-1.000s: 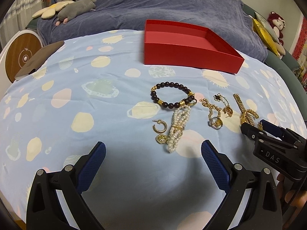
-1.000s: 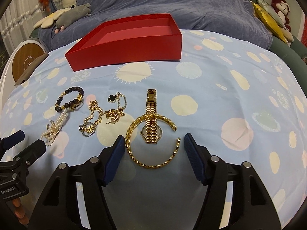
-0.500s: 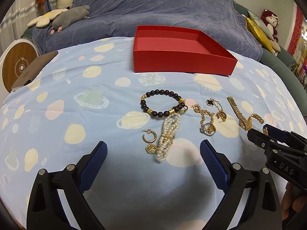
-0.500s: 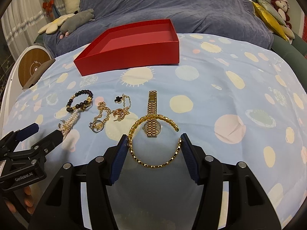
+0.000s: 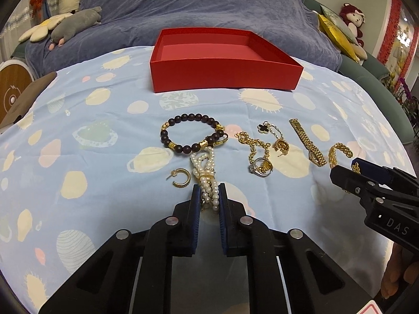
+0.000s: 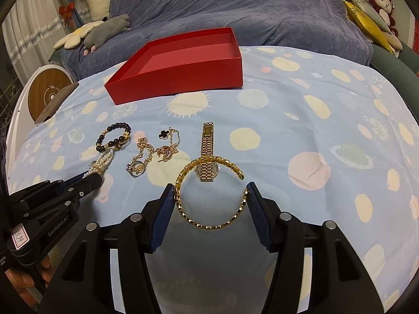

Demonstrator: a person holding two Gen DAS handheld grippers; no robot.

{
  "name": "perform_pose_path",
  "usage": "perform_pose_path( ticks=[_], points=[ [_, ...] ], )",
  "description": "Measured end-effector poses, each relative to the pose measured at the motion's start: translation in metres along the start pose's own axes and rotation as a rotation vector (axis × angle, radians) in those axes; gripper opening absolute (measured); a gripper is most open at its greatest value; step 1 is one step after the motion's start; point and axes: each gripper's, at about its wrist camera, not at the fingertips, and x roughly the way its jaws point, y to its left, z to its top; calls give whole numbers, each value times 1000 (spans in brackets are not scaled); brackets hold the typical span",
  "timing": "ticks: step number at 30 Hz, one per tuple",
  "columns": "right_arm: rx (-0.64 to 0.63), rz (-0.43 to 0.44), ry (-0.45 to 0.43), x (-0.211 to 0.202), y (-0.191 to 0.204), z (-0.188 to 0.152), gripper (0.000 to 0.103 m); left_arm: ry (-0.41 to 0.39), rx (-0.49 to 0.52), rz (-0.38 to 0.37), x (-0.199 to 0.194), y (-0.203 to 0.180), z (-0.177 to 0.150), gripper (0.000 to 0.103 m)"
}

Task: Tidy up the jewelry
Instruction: 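Carry the bangle and pearl bracelet into the red box and open both tools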

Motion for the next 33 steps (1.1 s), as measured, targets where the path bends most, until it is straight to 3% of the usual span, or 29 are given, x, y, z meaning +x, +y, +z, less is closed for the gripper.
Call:
perform_pose_path(
  ticks=[15,19,24,33],
  points=[
    [9,64,-88,-37,6,30,54,-105,-35,-119,-58,-3,32,10],
    [-18,93,-128,-47,13,68,54,-130,-54,-137,-66,9,68,10],
    [-55,117,-159,-34,21,129,54,-178,-18,-101,-55,18,130,10],
    [-6,106,-74,73,17,235,54,-145,-20,-94,31,28,233,10]
  ],
)
